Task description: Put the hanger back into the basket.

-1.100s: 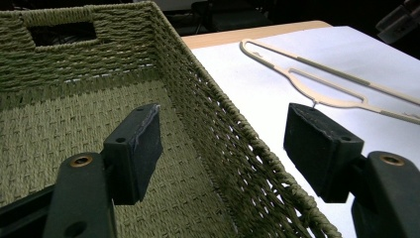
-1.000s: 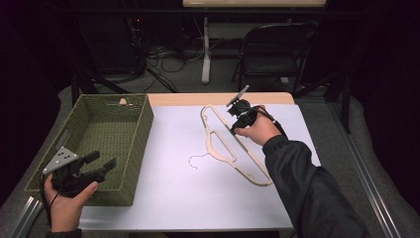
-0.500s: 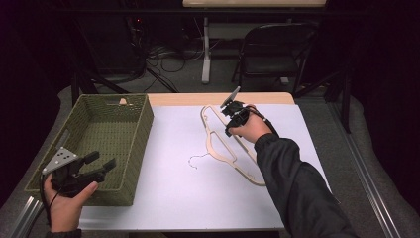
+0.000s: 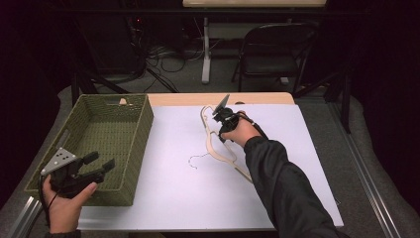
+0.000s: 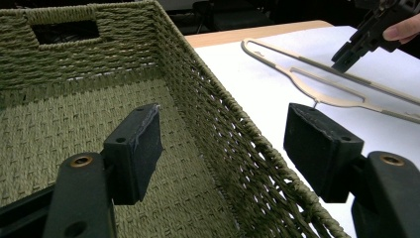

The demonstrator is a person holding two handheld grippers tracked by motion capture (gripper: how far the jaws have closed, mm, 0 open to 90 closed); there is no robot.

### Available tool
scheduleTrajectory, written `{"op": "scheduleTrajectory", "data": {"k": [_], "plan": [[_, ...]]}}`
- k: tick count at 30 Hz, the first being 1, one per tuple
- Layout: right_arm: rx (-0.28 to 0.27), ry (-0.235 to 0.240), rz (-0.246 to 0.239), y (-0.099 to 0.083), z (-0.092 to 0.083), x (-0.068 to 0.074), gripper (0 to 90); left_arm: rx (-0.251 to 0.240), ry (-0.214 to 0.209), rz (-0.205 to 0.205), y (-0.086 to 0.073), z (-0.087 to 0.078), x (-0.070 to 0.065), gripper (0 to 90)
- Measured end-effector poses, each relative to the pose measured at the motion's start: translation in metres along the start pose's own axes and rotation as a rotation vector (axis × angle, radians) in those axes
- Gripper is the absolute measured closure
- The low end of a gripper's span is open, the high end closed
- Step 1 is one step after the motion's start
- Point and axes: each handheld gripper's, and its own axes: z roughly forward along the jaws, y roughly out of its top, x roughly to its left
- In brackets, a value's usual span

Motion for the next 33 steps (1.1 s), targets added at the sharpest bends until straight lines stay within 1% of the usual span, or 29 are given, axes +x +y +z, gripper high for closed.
{"op": "scheduleTrajectory", "data": {"k": [1, 2, 3, 4, 5, 7, 8, 9, 10, 11, 15, 16, 17, 18, 19, 20, 21, 22, 23, 24, 25, 26, 27, 28, 29, 30, 33], "plan": [[0.024, -0.009, -0.001, 0.001, 0.001, -0.001, 64.7, 0.000, 0.001, -0.001, 0.000, 0.000, 0.000, 30.7], [0.000, 0.002, 0.017, 0.000, 0.004, 0.000, 65.0, -0.001, 0.001, -0.002, 0.000, 0.000, 0.001, 30.7], [0.039, -0.011, 0.000, 0.001, 0.003, -0.002, 65.1, -0.001, 0.002, -0.004, 0.000, 0.000, 0.001, 30.7], [0.037, -0.010, -0.004, 0.001, 0.005, -0.003, 65.2, -0.001, 0.002, -0.004, -0.001, 0.000, 0.001, 30.7], [0.025, -0.005, 0.009, 0.001, 0.009, -0.004, 65.9, -0.001, 0.001, -0.005, -0.001, 0.000, 0.001, 30.7], [0.033, 0.004, 0.015, 0.001, 0.009, -0.005, 66.1, 0.000, 0.001, -0.005, -0.001, 0.000, 0.001, 30.7], [0.026, -0.002, 0.017, 0.000, 0.011, -0.005, 66.3, 0.001, 0.001, -0.006, -0.001, 0.001, 0.001, 30.7], [0.016, 0.002, 0.035, 0.000, 0.013, -0.004, 66.4, 0.001, 0.001, -0.005, -0.001, 0.001, 0.001, 30.9], [0.045, 0.003, 0.018, 0.000, 0.012, -0.005, 66.9, 0.001, 0.001, -0.006, -0.001, 0.001, 0.001, 31.0], [0.062, -0.004, 0.005, 0.001, 0.014, -0.005, 67.0, 0.001, 0.001, -0.006, -0.001, 0.001, 0.001, 31.0], [0.060, 0.005, 0.018, 0.000, 0.019, -0.003, 67.6, 0.007, 0.002, -0.004, -0.001, 0.001, 0.001, 31.0], [0.080, 0.004, 0.007, 0.001, 0.018, -0.004, 67.6, 0.007, 0.000, -0.005, -0.002, 0.002, 0.001, 31.0], [0.049, 0.018, 0.033, -0.001, 0.023, -0.002, 68.7, 0.007, 0.000, -0.005, -0.002, 0.002, 0.001, 31.0], [0.062, 0.019, 0.037, -0.001, 0.024, -0.002, 68.9, 0.007, -0.001, -0.006, -0.002, 0.002, 0.001, 31.0], [0.091, 0.027, 0.023, 0.000, 0.024, -0.004, 69.1, 0.007, -0.002, -0.007, -0.002, 0.002, 0.001, 31.0], [0.070, 0.035, 0.049, -0.002, 0.027, -0.002, 69.4, 0.007, -0.002, -0.007, -0.002, 0.002, 0.001, 31.0], [0.013, 0.042, 0.084, -0.005, 0.034, 0.000, 70.1, 0.009, -0.001, -0.008, -0.003, 0.002, 0.002, 31.0], [0.091, 0.028, 0.057, -0.003, 0.030, -0.002, 70.2, 0.009, -0.001, -0.008, -0.003, 0.002, 0.002, 31.0], [0.056, 0.042, 0.075, -0.004, 0.034, -0.002, 70.9, 0.008, -0.001, -0.008, -0.003, 0.002, 0.002, 31.0], [0.056, 0.042, 0.075, -0.004, 0.034, -0.002, 70.9, 0.008, -0.001, -0.008, -0.003, 0.002, 0.002, 31.0], [0.081, 0.040, 0.052, -0.004, 0.033, -0.003, 71.3, 0.008, 0.000, -0.010, -0.003, 0.002, 0.003, 31.0], [0.152, 0.036, 0.011, -0.001, 0.031, -0.005, 72.5, 0.008, 0.001, -0.010, -0.003, 0.002, 0.003, 31.0], [0.152, 0.036, 0.011, -0.001, 0.031, -0.005, 72.5, 0.007, 0.001, -0.011, -0.003, 0.002, 0.003, 31.0], [0.123, 0.024, 0.027, -0.002, 0.033, -0.003, 73.0, 0.008, 0.001, -0.011, -0.003, 0.002, 0.003, 31.0], [0.098, 0.027, 0.052, -0.003, 0.035, -0.002, 73.8, 0.009, 0.000, -0.011, -0.003, 0.002, 0.003, 31.0], [0.097, 0.033, 0.055, -0.003, 0.035, -0.002, 74.7, 0.010, 0.000, -0.010, -0.003, 0.003, 0.003, 31.0], [0.096, 0.016, 0.060, -0.003, 0.036, -0.002, 79.1, 0.014, 0.000, -0.008, -0.003, 0.003, 0.003, 31.0]]}}
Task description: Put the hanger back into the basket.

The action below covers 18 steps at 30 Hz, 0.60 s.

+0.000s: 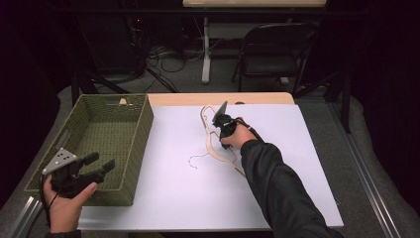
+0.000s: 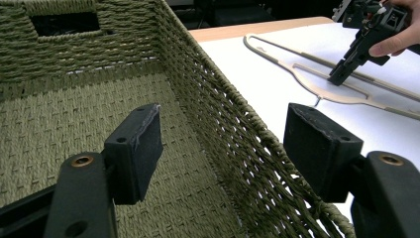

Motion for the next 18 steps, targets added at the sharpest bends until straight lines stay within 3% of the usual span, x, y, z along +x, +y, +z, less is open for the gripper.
{"op": "scheduleTrajectory", "data": {"k": [7, 9, 10, 11, 12, 13, 17, 18], "plan": [[0.003, -0.036, 0.033, 0.001, -0.001, 0.000, 83.9, -0.001, 0.000, 0.002, 0.000, 0.000, -0.001, 31.3], [-0.029, -0.004, 0.091, 0.000, 0.000, 0.000, 85.1, -0.002, 0.000, 0.001, 0.000, 0.000, -0.001, 31.4], [-0.029, -0.004, 0.091, 0.000, 0.000, 0.000, 85.1, -0.002, 0.000, 0.001, 0.000, 0.000, -0.001, 31.4], [0.076, -0.027, 0.068, 0.002, -0.009, -0.001, 85.4, -0.002, 0.000, 0.002, 0.001, -0.001, -0.001, 31.6], [0.015, -0.008, 0.075, 0.000, -0.005, -0.001, 85.5, -0.003, -0.001, 0.003, 0.001, -0.001, -0.002, 31.6], [0.052, -0.024, 0.051, 0.001, -0.007, -0.002, 85.6, -0.002, 0.000, 0.004, 0.001, -0.001, -0.002, 31.6], [0.049, -0.009, 0.051, -0.003, -0.010, 0.001, 85.7, -0.011, -0.012, 0.021, 0.004, -0.001, -0.008, 32.2], [0.040, -0.004, 0.022, -0.003, -0.011, 0.001, 85.7, -0.011, -0.012, 0.021, 0.004, -0.001, -0.008, 32.3]]}}
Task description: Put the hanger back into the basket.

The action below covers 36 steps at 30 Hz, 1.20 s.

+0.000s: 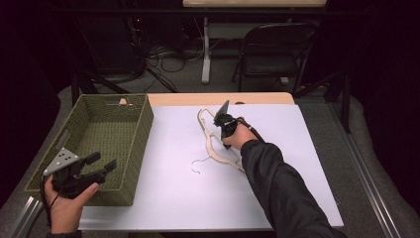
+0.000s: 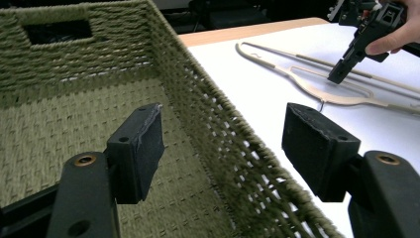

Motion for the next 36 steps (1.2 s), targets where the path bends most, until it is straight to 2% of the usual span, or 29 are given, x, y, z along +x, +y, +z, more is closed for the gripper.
{"op": "scheduleTrajectory", "data": {"k": [1, 2, 3, 4, 5, 6, 7, 8, 9, 10, 11, 12, 13, 14, 18, 19, 20, 21, 23, 26, 27, 28, 29, 31, 33, 34, 35, 36], "plan": [[-0.042, 0.020, 0.041, -0.004, 0.000, 0.004, 85.8, 0.000, -0.008, 0.013, 0.002, 0.000, -0.004, 32.7], [-0.042, 0.020, 0.041, -0.004, 0.000, 0.004, 85.8, 0.000, -0.008, 0.013, 0.002, 0.000, -0.004, 32.7], [-0.094, 0.030, 0.005, -0.005, 0.001, 0.003, 85.8, -0.003, -0.014, 0.018, 0.003, 0.001, -0.006, 32.7], [-0.068, 0.032, 0.030, -0.008, -0.004, 0.007, 85.8, -0.003, -0.018, 0.026, 0.003, 0.001, -0.009, 32.9], [0.019, 0.024, -0.053, -0.007, -0.014, 0.005, 85.9, -0.003, -0.026, 0.038, 0.005, 0.002, -0.012, 33.2], [-0.008, 0.048, -0.041, -0.011, -0.017, 0.008, 85.8, -0.004, -0.030, 0.044, 0.005, 0.002, -0.014, 33.2], [0.017, 0.054, -0.082, -0.015, -0.027, 0.009, 85.8, -0.012, -0.040, 0.059, 0.007, 0.004, -0.020, 34.4], [0.015, 0.064, -0.087, -0.017, -0.030, 0.010, 85.9, -0.012, -0.040, 0.059, 0.007, 0.004, -0.020, 34.4], [-0.022, 0.088, -0.072, -0.021, -0.032, 0.012, 85.8, -0.013, -0.051, 0.066, 0.008, 0.005, -0.023, 34.4], [-0.027, 0.096, -0.076, -0.024, -0.036, 0.014, 85.9, -0.024, -0.067, 0.077, 0.009, 0.007, -0.029, 34.7], [-0.028, 0.105, -0.101, -0.028, -0.040, 0.015, 85.8, -0.028, -0.079, 0.080, 0.009, 0.008, -0.033, 34.8], [-0.028, 0.105, -0.101, -0.028, -0.040, 0.015, 85.8, -0.028, -0.079, 0.080, 0.009, 0.008, -0.033, 34.8], [0.000, 0.105, -0.164, -0.035, -0.050, 0.018, 85.8, -0.026, -0.111, 0.099, 0.011, 0.013, -0.042, 34.9], [0.000, 0.105, -0.164, -0.035, -0.050, 0.018, 85.8, -0.026, -0.111, 0.099, 0.011, 0.013, -0.042, 34.9], [-0.011, 0.148, -0.217, -0.053, -0.063, 0.028, 85.8, 0.013, -0.205, 0.143, 0.011, 0.031, -0.068, 35.0], [-0.008, 0.155, -0.251, -0.059, -0.070, 0.032, 85.8, 0.037, -0.242, 0.169, 0.010, 0.041, -0.082, 35.2], [-0.008, 0.155, -0.251, -0.059, -0.070, 0.032, 85.8, 0.037, -0.242, 0.169, 0.010, 0.041, -0.082, 35.3], [-0.027, 0.172, -0.272, -0.066, -0.075, 0.036, 85.8, 0.049, -0.259, 0.193, 0.008, 0.048, -0.091, 35.2], [-0.015, 0.177, -0.283, -0.067, -0.078, 0.037, 85.8, 0.067, -0.279, 0.229, 0.006, 0.060, -0.103, 35.3], [-0.026, 0.203, -0.321, -0.076, -0.084, 0.045, 85.8, 0.076, -0.284, 0.286, 0.001, 0.077, -0.113, 35.2], [-0.010, 0.202, -0.327, -0.076, -0.086, 0.046, 85.8, 0.088, -0.283, 0.302, -0.001, 0.084, -0.117, 35.3], [-0.025, 0.206, -0.341, -0.079, -0.086, 0.048, 85.8, 0.097, -0.285, 0.308, -0.002, 0.088, -0.118, 35.3], [-0.011, 0.202, -0.344, -0.080, -0.088, 0.050, 85.8, 0.098, -0.285, 0.322, -0.004, 0.094, -0.121, 35.4], [-0.019, 0.212, -0.363, -0.082, -0.087, 0.053, 85.8, 0.095, -0.296, 0.346, -0.004, 0.102, -0.124, 36.9], [-0.018, 0.240, -0.370, -0.083, -0.086, 0.055, 85.8, 0.091, -0.286, 0.372, -0.004, 0.107, -0.128, 36.9], [0.004, 0.225, -0.373, -0.082, -0.087, 0.057, 85.8, 0.090, -0.277, 0.395, -0.004, 0.110, -0.130, 36.9], [0.013, 0.235, -0.379, -0.082, -0.087, 0.058, 85.8, 0.091, -0.275, 0.412, -0.004, 0.113, -0.132, 36.9], [-0.005, 0.256, -0.384, -0.082, -0.084, 0.060, 85.8, 0.092, -0.271, 0.418, -0.004, 0.114, -0.133, 36.8]]}}
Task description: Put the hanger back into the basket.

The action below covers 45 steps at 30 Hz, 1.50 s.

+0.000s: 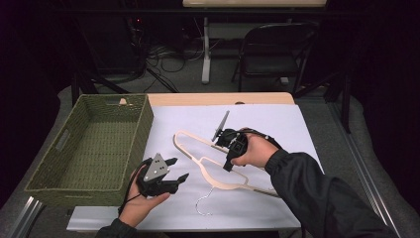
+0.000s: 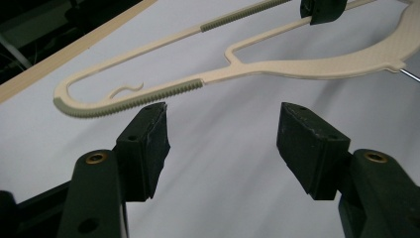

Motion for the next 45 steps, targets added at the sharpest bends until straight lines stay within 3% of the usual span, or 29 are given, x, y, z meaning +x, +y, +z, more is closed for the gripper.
{"op": "scheduleTrajectory", "data": {"k": [3, 4, 5, 6, 9, 11, 13, 15, 18, 20, 23, 25, 27, 35, 37, 42, 45], "plan": [[0.011, 0.004, -0.008, 0.002, 0.002, 0.002, 85.7, 0.011, 0.019, 0.068, 0.002, 0.008, -0.004, 36.7], [0.011, 0.004, -0.008, 0.002, 0.002, 0.002, 85.7, 0.011, 0.019, 0.068, 0.002, 0.008, -0.004, 36.8], [0.039, 0.003, -0.014, 0.003, 0.002, 0.003, 85.7, 0.010, 0.027, 0.091, 0.002, 0.010, -0.005, 36.7], [0.031, 0.006, -0.017, 0.003, 0.003, 0.003, 85.8, 0.018, 0.031, 0.105, 0.001, 0.013, -0.005, 36.7], [0.016, 0.014, -0.021, 0.004, 0.005, 0.005, 85.7, 0.025, 0.027, 0.110, 0.000, 0.015, -0.007, 35.7], [0.043, 0.013, -0.026, 0.005, 0.005, 0.006, 85.7, 0.032, 0.015, 0.132, 0.000, 0.016, -0.010, 34.8], [0.023, 0.028, -0.024, 0.006, 0.008, 0.007, 85.7, 0.040, 0.018, 0.154, 0.000, 0.018, -0.012, 34.6], [0.047, 0.025, -0.034, 0.007, 0.009, 0.008, 85.7, 0.050, 0.022, 0.157, 0.000, 0.020, -0.012, 34.6], [0.030, 0.037, -0.031, 0.007, 0.013, 0.009, 85.7, 0.053, 0.018, 0.165, 0.000, 0.021, -0.013, 34.6], [0.042, 0.024, -0.035, 0.009, 0.014, 0.009, 85.7, 0.045, 0.012, 0.188, 0.000, 0.021, -0.016, 34.6], [0.051, 0.054, -0.031, 0.010, 0.017, 0.008, 85.7, 0.061, 0.008, 0.248, 0.000, 0.024, -0.022, 34.8], [0.040, 0.064, -0.032, 0.011, 0.020, 0.008, 85.7, 0.066, 0.010, 0.256, -0.001, 0.025, -0.023, 35.7], [0.063, 0.057, -0.043, 0.012, 0.021, 0.009, 85.7, 0.073, 0.012, 0.292, -0.001, 0.027, -0.027, 36.4], [0.052, 0.082, -0.062, 0.017, 0.031, 0.011, 85.5, 0.070, -0.024, 0.346, -0.002, 0.029, -0.035, 39.1], [0.078, 0.054, -0.071, 0.019, 0.033, 0.011, 85.5, 0.071, -0.040, 0.344, -0.003, 0.030, -0.036, 43.1], [0.071, 0.049, -0.080, 0.022, 0.045, 0.011, 85.4, 0.077, -0.087, 0.347, -0.004, 0.031, -0.037, 51.6], [0.073, 0.054, -0.085, 0.022, 0.050, 0.011, 85.4, 0.080, -0.109, 0.322, -0.005, 0.031, -0.037, 55.6]]}}
